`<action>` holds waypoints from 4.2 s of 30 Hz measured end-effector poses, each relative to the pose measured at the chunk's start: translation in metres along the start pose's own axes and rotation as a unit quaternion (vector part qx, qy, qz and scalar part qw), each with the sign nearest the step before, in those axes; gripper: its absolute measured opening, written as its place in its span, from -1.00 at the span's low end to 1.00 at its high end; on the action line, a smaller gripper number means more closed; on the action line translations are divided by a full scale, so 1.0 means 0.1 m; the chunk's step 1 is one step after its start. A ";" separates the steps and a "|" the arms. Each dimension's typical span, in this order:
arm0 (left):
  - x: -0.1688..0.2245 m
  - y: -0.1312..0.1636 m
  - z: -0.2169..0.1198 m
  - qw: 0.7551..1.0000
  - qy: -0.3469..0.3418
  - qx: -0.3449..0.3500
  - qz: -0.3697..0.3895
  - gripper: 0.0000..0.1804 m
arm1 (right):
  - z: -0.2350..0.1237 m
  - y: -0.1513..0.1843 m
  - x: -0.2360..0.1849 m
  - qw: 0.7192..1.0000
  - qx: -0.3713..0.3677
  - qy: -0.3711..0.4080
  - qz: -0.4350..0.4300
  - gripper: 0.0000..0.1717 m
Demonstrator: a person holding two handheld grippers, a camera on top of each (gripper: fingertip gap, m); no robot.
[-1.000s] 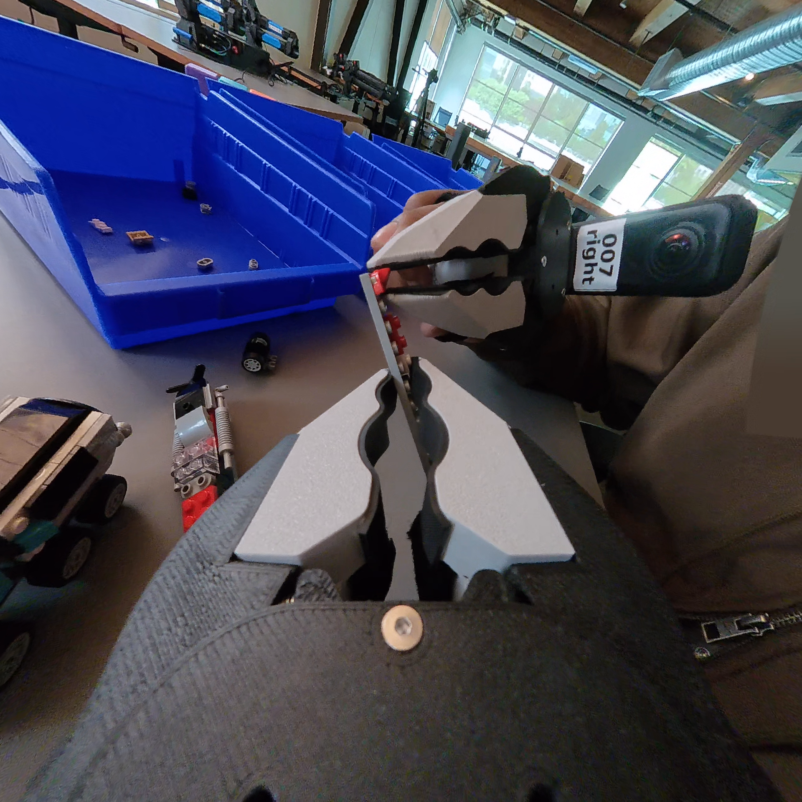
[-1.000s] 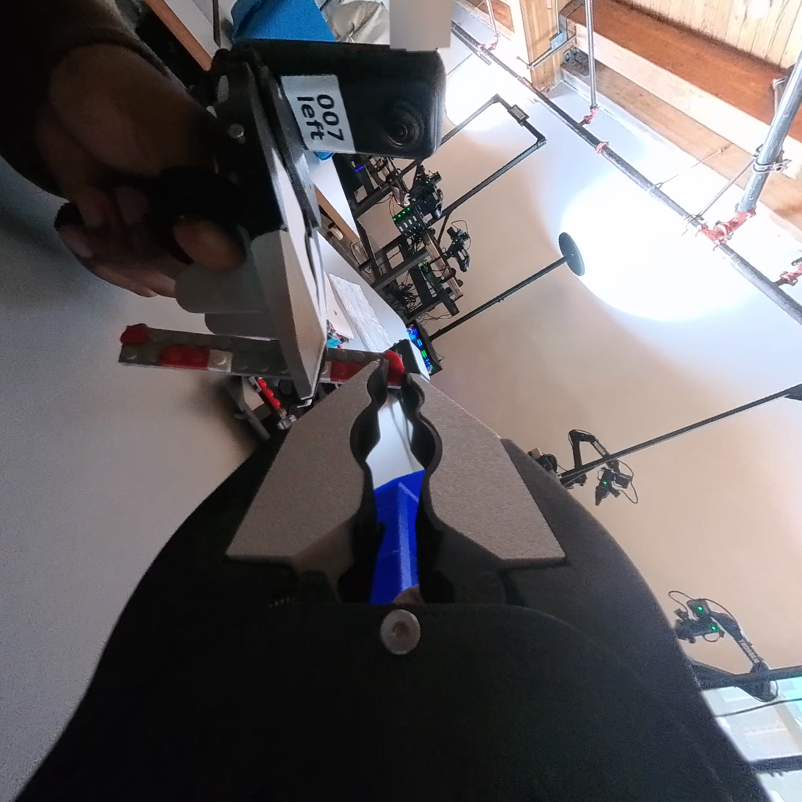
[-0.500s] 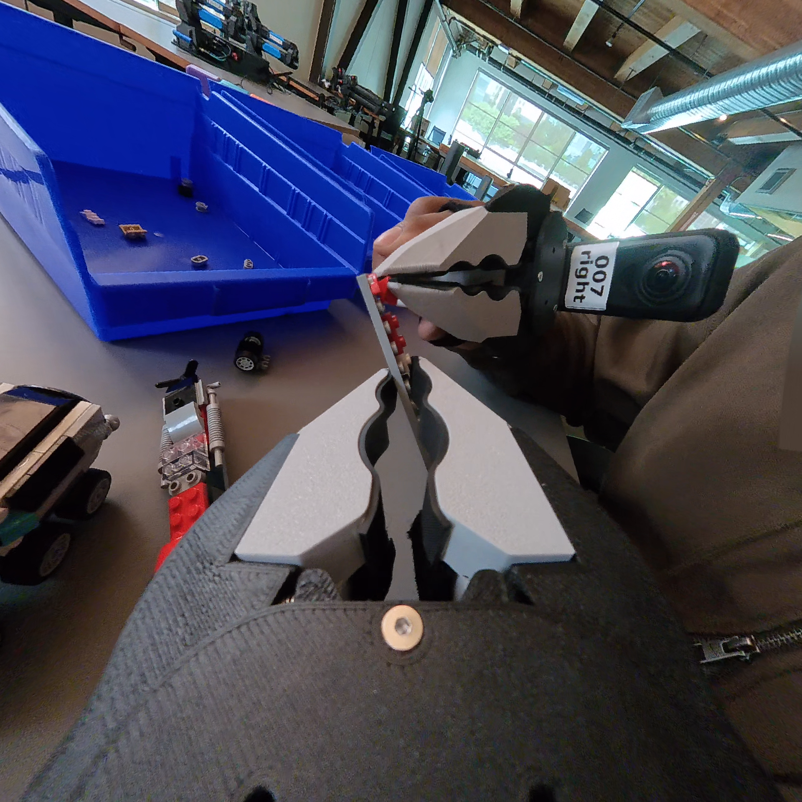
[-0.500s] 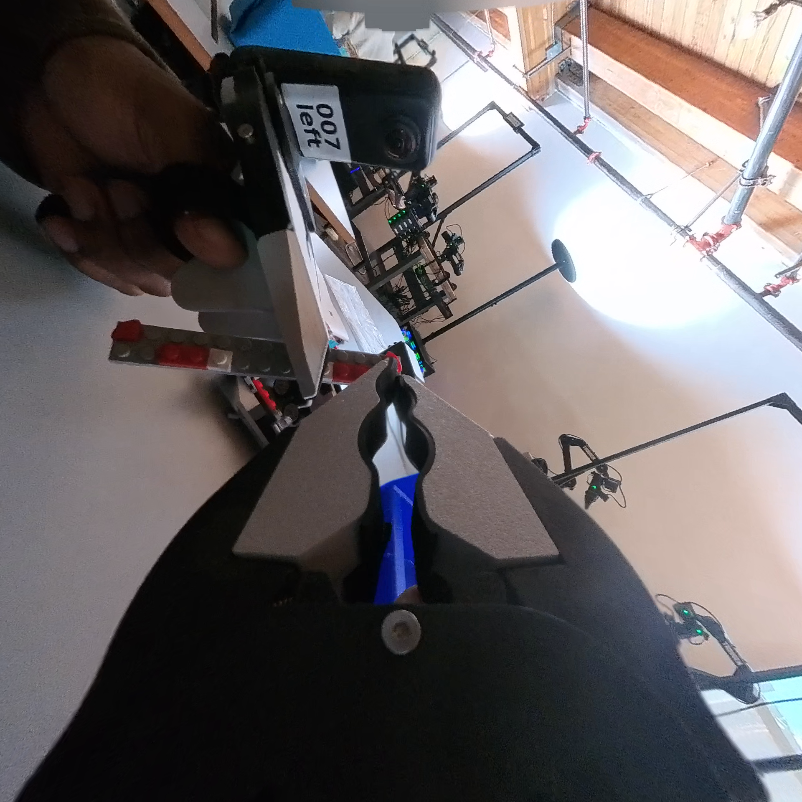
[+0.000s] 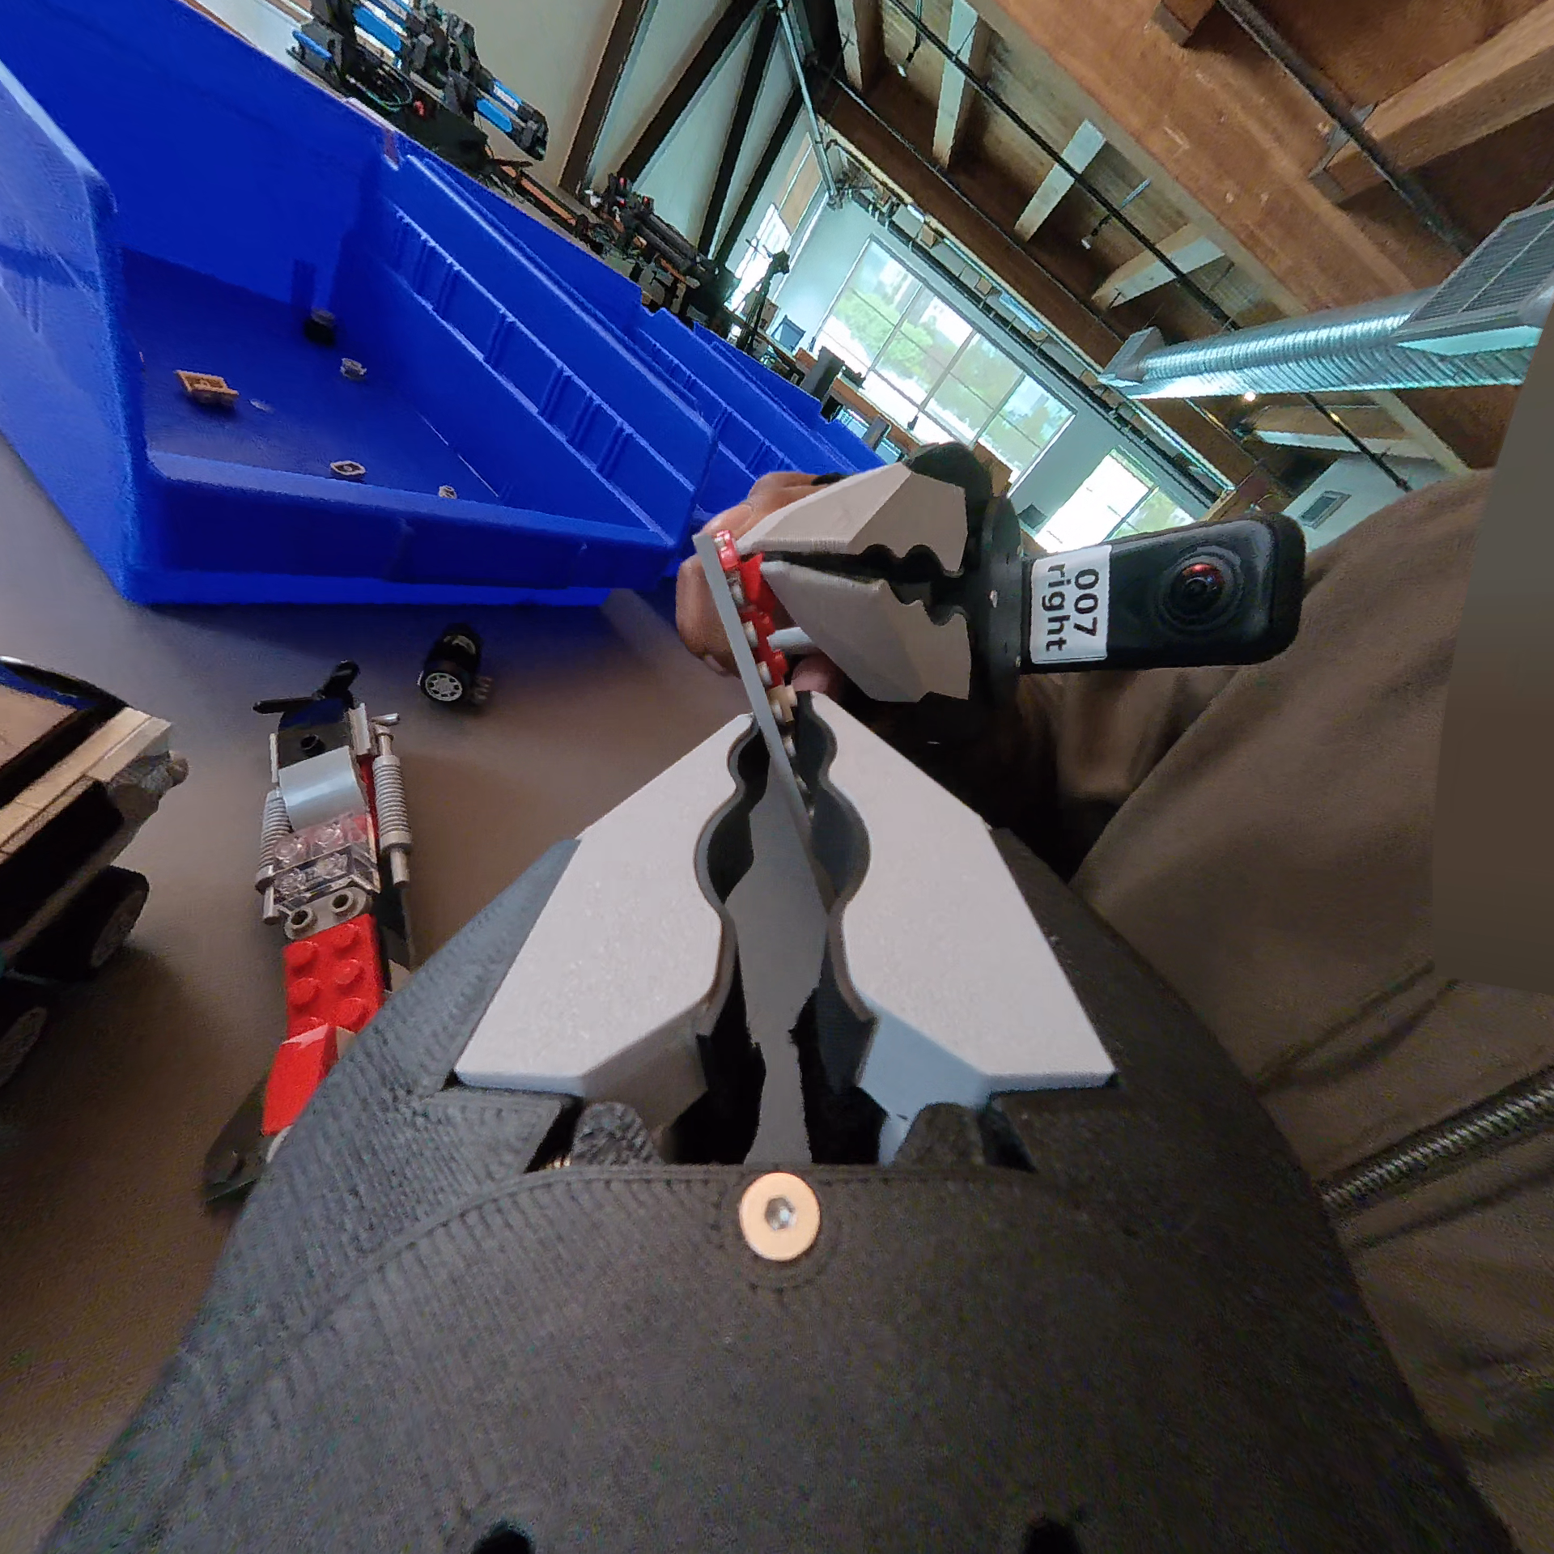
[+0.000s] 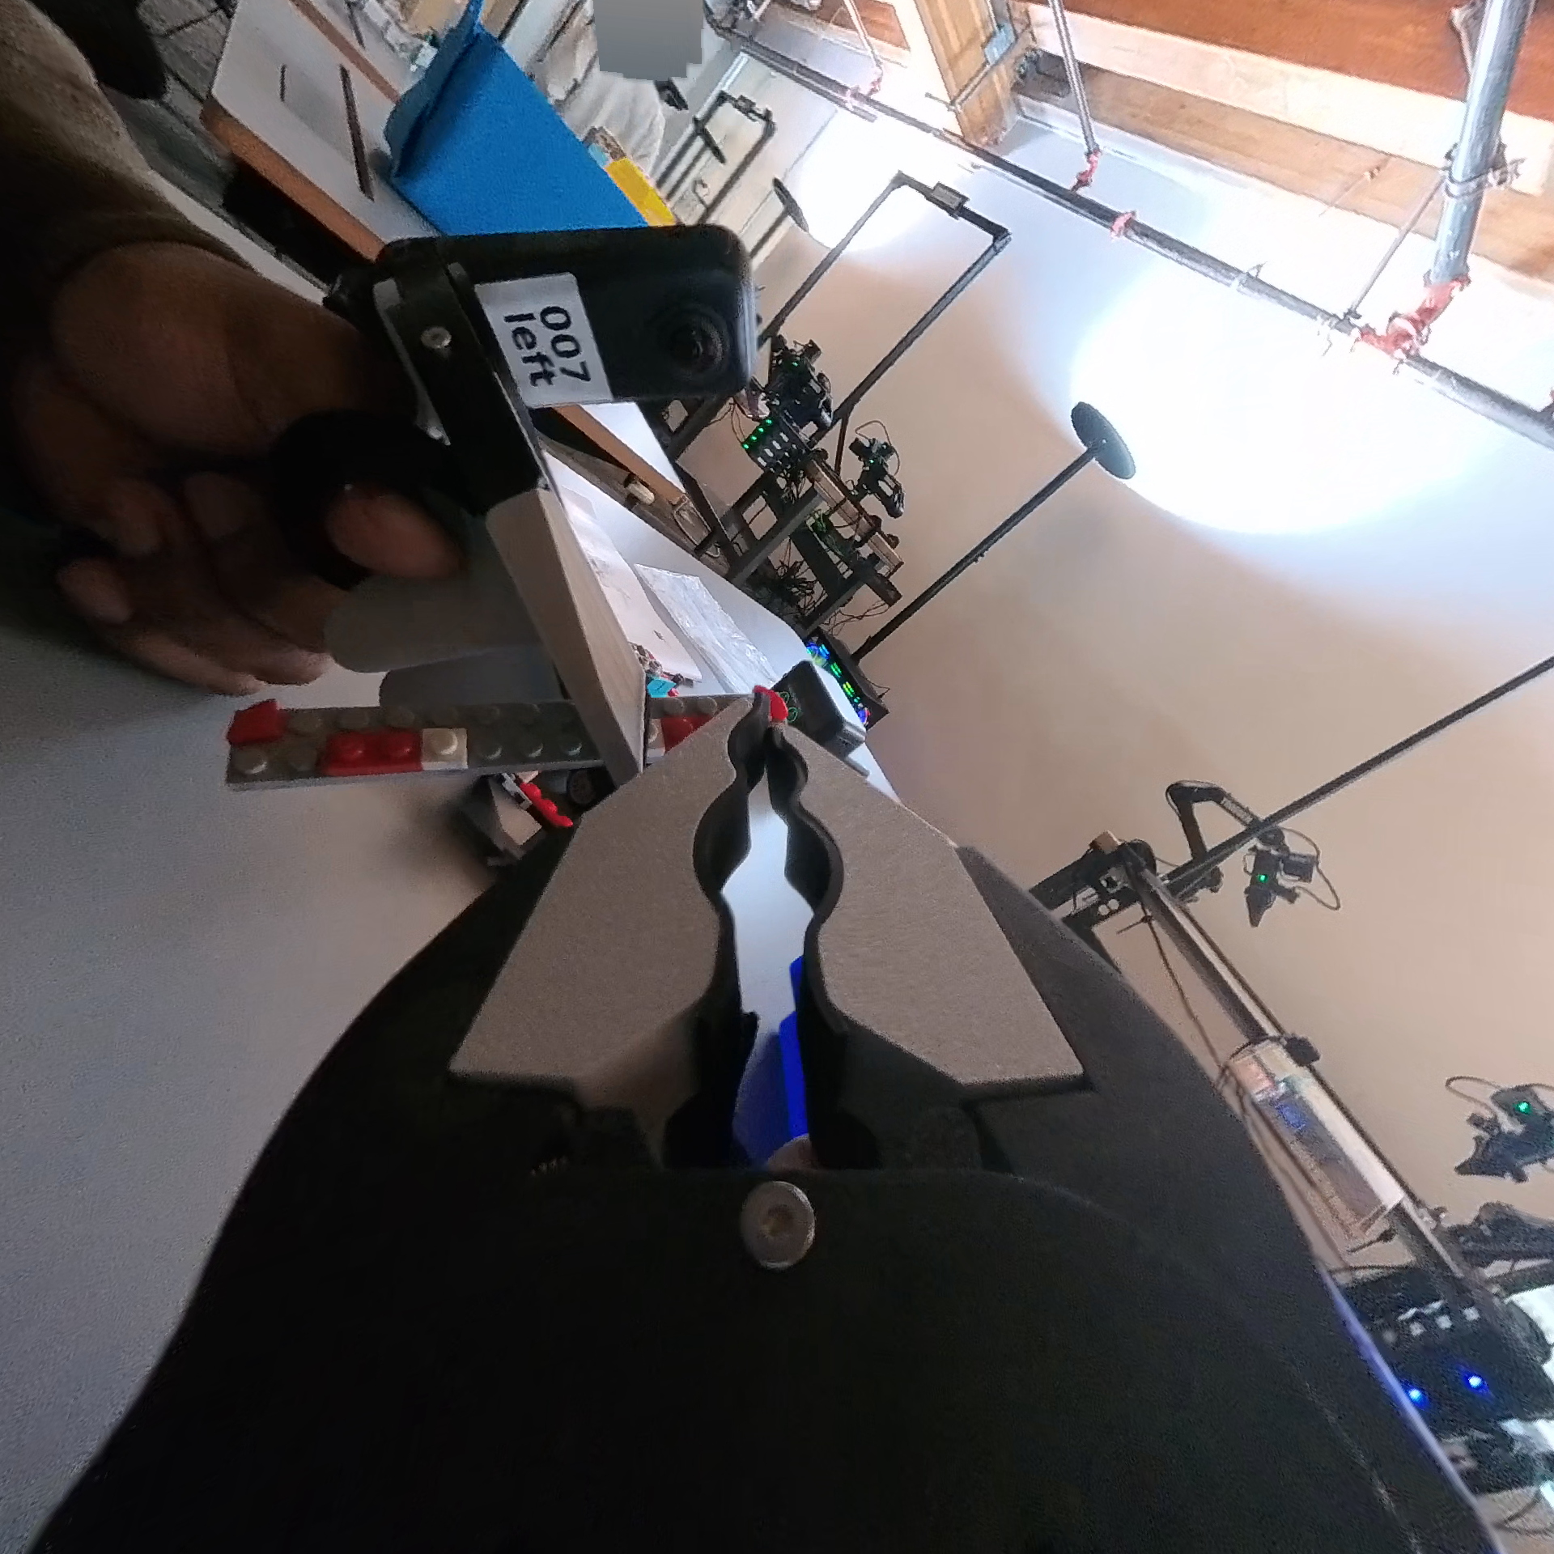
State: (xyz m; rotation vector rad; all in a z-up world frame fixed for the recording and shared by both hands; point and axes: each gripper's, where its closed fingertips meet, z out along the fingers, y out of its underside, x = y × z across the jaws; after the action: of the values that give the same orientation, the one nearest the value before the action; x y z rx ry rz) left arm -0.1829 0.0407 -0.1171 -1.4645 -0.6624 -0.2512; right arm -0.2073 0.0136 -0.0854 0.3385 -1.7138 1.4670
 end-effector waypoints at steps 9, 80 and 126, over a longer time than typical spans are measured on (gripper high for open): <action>0.07 0.03 0.03 1.000 0.012 0.004 0.000 -0.91 | -0.12 0.01 -0.01 0.997 -0.012 0.045 0.066 -1.00; -0.36 -0.69 -0.71 0.976 -0.058 0.171 -0.118 -0.92 | 0.25 0.70 -1.06 0.876 -0.330 -0.214 0.279 -0.76; 0.47 0.28 0.42 0.989 0.003 0.044 -0.140 -0.91 | -1.28 0.27 0.35 0.915 -0.107 0.097 0.376 -0.79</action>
State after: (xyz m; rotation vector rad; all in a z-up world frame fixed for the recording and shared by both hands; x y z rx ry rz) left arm -0.1413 0.0953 -0.1162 -1.2843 -0.8650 -0.4390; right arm -0.1947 0.1482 -0.0821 -0.6420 -1.9074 1.7269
